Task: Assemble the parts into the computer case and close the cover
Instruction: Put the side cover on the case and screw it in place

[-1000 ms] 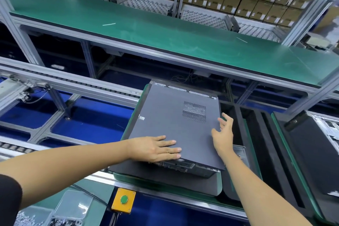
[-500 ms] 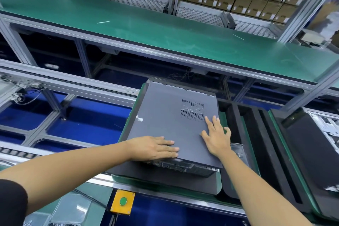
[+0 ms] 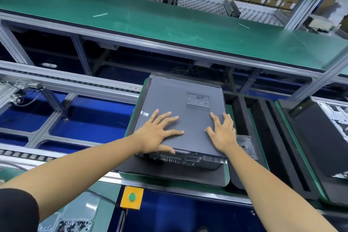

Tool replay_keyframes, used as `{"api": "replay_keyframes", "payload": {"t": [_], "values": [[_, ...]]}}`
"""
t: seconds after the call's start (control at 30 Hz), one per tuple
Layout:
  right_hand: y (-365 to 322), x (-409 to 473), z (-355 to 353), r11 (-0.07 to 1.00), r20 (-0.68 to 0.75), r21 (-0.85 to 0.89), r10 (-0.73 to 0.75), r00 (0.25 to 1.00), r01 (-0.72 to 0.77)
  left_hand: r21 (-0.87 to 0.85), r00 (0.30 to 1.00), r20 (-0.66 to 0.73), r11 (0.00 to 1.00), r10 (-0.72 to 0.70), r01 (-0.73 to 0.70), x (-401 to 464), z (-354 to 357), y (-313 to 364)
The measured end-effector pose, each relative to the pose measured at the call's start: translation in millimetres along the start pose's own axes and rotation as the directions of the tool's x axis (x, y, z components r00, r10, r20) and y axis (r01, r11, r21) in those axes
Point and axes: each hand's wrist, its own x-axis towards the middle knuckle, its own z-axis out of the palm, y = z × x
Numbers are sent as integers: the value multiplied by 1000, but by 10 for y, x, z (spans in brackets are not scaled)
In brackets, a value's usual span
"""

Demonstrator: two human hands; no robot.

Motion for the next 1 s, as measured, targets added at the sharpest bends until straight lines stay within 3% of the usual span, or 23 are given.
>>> {"api": "replay_keyframes", "payload": {"t": [0.1, 0.17, 0.27, 0.33, 0.4, 0.53, 0.7, 0.9, 1.0], "values": [[21, -167, -32, 995, 67, 100, -10, 998, 3, -94, 958, 26, 953, -287, 288, -73, 50, 29], [76, -305, -66, 982, 108, 184, -54, 993, 33, -138, 914, 38, 904, -403, 404, -155, 36, -11], [227, -433, -199, 977, 284, 184, -154, 947, 104, -244, 868, 70, 835, -492, 493, -359, 33, -131], [304, -492, -275, 976, 373, 167, -197, 907, 143, -436, 809, 165, 694, -564, 572, -491, 51, -191], [338, -557, -268, 974, 352, 188, -185, 917, 125, -552, 797, 228, 600, -559, 579, -558, 53, -198], [332, -595, -160, 989, 237, 108, -129, 963, 105, -651, 801, 241, 521, -548, 552, -577, 45, -222], [340, -577, -129, 991, 194, 32, -135, 972, 131, -658, 777, 224, 497, -589, 566, -576, 66, -204], [337, -520, -162, 988, 175, -67, -127, 976, 140, -566, 757, 211, 554, -619, 611, -525, 46, -243], [347, -459, -177, 990, 176, -74, -108, 978, 123, -500, 799, 194, 643, -569, 580, -484, 5, -259]]}}
